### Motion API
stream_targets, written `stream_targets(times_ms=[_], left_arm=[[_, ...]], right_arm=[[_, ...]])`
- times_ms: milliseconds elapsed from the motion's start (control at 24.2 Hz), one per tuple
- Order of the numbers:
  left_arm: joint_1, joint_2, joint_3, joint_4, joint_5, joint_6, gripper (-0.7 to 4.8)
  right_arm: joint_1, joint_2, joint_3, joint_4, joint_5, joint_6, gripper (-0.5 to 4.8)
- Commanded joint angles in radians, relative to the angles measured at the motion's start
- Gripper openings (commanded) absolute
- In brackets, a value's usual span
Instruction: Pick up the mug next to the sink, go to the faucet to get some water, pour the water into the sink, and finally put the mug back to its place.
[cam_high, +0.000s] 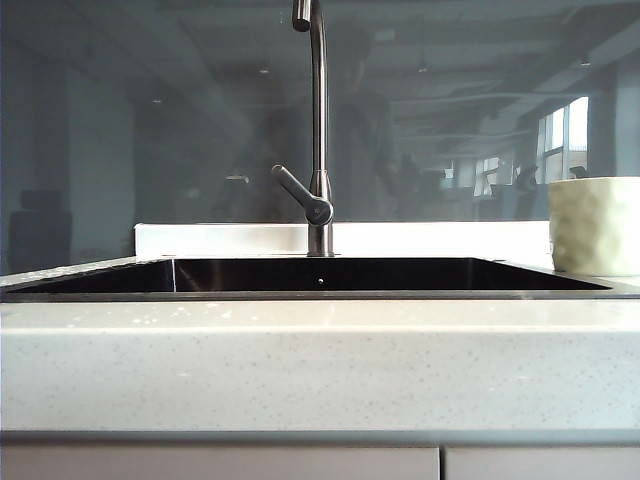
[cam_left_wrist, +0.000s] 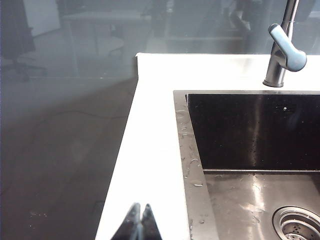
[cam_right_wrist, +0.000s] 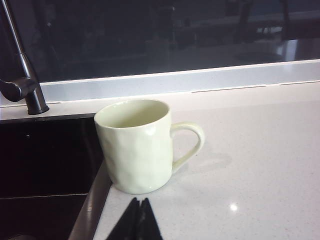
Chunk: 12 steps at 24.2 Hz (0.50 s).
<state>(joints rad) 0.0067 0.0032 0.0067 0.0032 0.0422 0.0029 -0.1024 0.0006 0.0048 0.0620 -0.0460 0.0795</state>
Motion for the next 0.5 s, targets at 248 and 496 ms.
stream_targets(times_ms=[248,496], left_arm=[[-0.001,0.0,0.003,0.066,0.003,-0.003,-0.05],[0.0,0.001,0.01,0.264,-0.004,-0.005,-0.05]], right_arm=[[0.001,-0.002,-0.001,0.06,-0.001,0.006,-0.08],[0.0,0.043,0.101,0.119,0.071,-0.002,-0.08]])
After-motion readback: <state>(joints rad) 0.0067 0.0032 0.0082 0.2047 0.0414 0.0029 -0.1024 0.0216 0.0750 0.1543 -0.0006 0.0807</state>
